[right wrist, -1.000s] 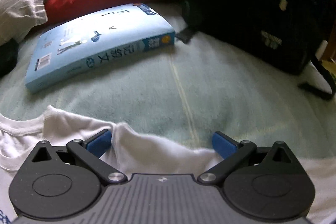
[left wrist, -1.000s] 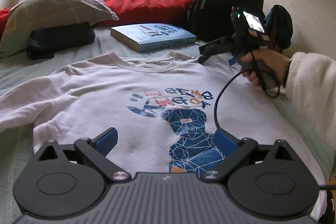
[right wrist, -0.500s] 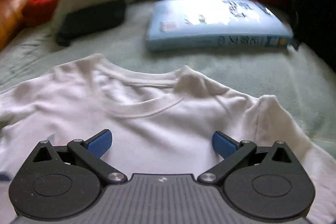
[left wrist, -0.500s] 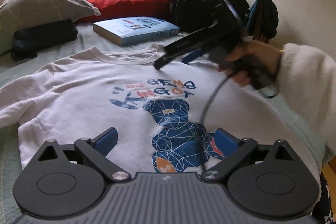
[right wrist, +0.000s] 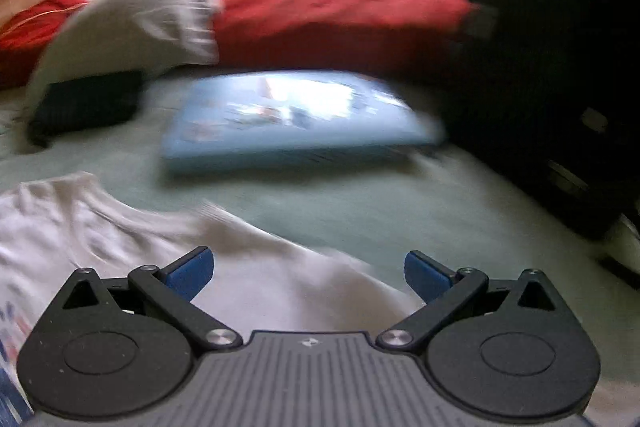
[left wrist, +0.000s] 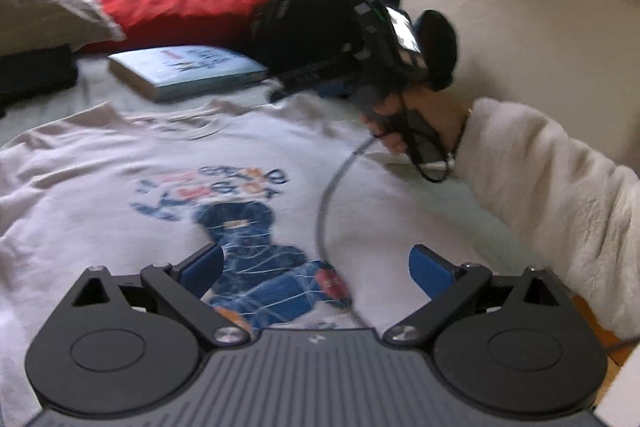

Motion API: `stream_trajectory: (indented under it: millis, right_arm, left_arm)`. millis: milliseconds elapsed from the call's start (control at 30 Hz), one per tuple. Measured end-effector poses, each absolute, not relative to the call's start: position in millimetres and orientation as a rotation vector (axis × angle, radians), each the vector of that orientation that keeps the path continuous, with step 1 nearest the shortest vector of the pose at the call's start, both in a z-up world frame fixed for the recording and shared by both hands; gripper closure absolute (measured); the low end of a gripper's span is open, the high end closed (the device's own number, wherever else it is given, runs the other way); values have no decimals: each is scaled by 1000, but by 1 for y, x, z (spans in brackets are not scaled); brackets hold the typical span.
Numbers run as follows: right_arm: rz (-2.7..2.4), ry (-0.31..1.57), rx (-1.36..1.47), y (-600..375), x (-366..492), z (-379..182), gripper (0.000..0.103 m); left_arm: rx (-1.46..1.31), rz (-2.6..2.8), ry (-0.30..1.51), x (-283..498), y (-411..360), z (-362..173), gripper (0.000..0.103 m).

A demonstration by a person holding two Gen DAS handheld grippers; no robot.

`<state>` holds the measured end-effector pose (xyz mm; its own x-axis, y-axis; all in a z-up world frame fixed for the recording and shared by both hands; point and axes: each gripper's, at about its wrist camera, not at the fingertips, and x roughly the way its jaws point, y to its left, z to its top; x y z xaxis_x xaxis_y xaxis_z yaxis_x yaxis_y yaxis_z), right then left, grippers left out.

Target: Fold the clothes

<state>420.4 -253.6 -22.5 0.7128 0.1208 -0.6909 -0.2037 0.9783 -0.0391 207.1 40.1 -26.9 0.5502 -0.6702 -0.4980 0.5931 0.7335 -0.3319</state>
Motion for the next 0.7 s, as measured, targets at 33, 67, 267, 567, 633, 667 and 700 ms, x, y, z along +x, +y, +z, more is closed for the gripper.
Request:
stream_trajectory:
  millis: [33, 67, 267, 567, 633, 667, 700]
  right_arm:
    - [135, 771, -99, -273, 413, -21, 0]
    - [91, 786, -84, -293, 406, -19, 0]
    - [-133, 855, 120, -407, 351, -21, 0]
    - [-395, 839, 162, -498, 347, -66, 0]
    - [-451, 815, 254, -523, 346, -67, 0]
    - [-469, 813, 274, -527, 347, -64, 0]
    - [-483, 827, 272, -525, 350, -61, 0]
  left_arm:
    - [-127, -757, 642, 206, 39, -27, 4]
    - [-123, -758, 644, 206, 38, -27, 3]
    - [-78, -715, 685, 211, 30, -34, 3]
    - [-16, -658, 748, 219, 23, -48, 3]
    - [-20, -660, 748, 220, 23, -49, 3]
    - [-21, -660, 748, 220, 24, -49, 3]
    - [-21, -660, 748, 219, 24, -49, 3]
